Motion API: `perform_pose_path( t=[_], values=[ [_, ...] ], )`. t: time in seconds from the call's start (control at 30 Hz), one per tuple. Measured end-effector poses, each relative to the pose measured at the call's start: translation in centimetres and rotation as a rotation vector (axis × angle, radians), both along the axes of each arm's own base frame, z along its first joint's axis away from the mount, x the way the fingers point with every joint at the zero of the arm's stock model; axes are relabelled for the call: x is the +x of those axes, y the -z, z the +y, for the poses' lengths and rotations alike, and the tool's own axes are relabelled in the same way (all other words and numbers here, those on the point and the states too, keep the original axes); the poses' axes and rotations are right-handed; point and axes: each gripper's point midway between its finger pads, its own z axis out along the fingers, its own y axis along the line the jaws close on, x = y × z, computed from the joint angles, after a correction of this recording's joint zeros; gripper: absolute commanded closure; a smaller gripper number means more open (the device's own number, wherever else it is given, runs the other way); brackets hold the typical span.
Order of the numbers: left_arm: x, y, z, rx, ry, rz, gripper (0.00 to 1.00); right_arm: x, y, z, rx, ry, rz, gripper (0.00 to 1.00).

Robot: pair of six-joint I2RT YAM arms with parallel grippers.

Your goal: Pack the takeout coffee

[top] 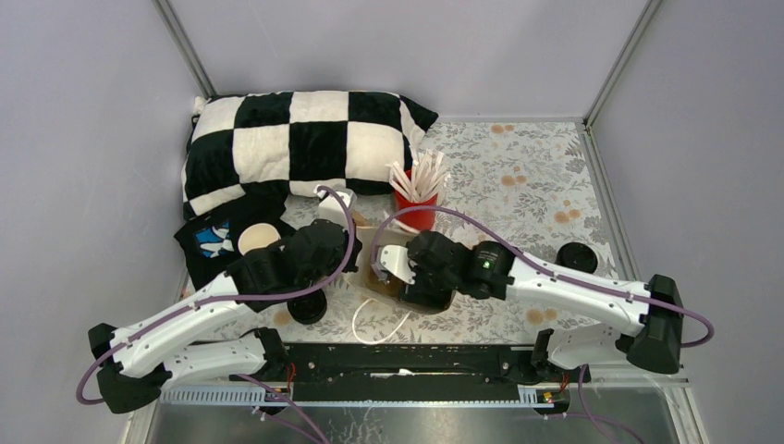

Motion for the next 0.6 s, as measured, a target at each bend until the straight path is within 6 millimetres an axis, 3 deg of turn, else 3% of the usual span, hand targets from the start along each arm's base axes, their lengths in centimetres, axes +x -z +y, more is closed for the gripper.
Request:
perform_pose_path(
  t=[0.13,0.3,0.37,0.6],
  values=[
    [0.5,0.2,-0.6,0.006,-0.017,0.019,1.0,0.4,-0.6,1.9,-0.023,-0.02,0.024,0.4],
    [1.3,0.2,-0.8,0.015,-0.055,0.022,1.0,1.3,-3.8,4.3,0.015,-0.025,0.005,0.4],
    [1.5,-0.1,-0.8,0.01,-0.064,0.016,1.0,1.3,-4.8,4.4,0.026,-0.025,0.0,0.41],
    [1.8,-0.4,-0.4,0.008,-0.096,0.003,1.0,0.4,-5.5,3.1,-0.001,-0.001,0.034,0.25]
  ],
)
